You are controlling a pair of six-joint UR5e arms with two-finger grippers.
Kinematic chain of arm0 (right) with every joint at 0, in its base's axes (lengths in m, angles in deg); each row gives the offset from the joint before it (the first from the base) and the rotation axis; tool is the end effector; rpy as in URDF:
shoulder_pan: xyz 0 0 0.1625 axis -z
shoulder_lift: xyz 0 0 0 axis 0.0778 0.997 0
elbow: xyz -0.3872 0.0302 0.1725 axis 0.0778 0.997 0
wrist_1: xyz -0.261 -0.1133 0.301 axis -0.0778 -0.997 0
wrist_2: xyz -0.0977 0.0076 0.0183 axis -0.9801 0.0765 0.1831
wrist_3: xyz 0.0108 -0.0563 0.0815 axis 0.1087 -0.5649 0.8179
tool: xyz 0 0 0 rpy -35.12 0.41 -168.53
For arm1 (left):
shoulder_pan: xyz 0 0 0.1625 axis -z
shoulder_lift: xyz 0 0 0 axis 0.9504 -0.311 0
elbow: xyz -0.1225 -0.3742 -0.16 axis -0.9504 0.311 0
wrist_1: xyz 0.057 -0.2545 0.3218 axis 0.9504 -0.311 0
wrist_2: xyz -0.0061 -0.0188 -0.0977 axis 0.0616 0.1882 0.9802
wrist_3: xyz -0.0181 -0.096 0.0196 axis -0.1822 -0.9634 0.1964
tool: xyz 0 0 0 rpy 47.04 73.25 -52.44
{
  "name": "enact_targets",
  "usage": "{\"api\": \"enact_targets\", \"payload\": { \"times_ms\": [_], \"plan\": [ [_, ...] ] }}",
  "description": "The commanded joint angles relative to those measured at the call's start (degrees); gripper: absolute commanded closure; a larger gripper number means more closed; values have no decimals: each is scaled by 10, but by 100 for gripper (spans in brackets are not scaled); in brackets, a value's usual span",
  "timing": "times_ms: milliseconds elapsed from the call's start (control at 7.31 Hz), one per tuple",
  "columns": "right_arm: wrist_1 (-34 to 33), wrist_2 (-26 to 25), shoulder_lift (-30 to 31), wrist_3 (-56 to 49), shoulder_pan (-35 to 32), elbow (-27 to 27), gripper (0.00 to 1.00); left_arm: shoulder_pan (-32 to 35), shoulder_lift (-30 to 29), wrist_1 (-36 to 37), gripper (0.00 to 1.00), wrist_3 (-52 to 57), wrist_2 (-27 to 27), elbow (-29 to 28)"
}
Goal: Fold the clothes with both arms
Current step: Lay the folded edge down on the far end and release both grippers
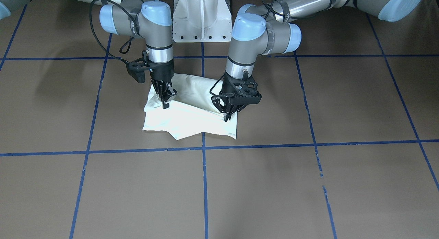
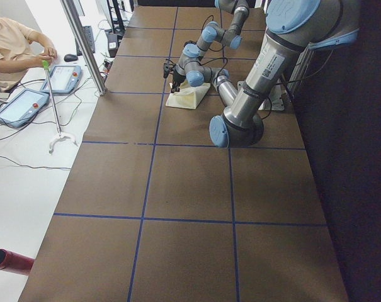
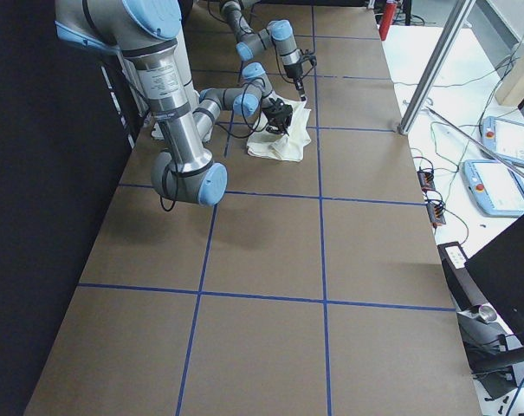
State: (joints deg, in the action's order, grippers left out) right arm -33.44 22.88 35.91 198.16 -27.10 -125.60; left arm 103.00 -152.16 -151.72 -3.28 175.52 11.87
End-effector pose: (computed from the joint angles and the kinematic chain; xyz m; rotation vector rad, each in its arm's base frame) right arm -0.5465 -0.3926 0.2773 0.0787 -0.8539 1.0622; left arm 0.5458 -0.4795 0.2104 0.3151 0.9521 -0.3035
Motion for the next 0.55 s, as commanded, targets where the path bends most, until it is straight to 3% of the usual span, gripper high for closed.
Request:
{"api": "enact_targets", "payload": {
  "times_ms": [0,137,273,410],
  "plan": [
    [11,0,0,-11,0,17,94,-2,-4,-3,100,3,0,-13],
    [10,-1,0,-61,0,20,1,-3,-5,-3,69,3,1,-13],
    [11,0,-8,-96,-3,21,0,-3,-4,-4,1,44,0,-10],
    [10,27,-18,-124,-15,16,0,0,1,-14,0,63,5,2]
  ]
}}
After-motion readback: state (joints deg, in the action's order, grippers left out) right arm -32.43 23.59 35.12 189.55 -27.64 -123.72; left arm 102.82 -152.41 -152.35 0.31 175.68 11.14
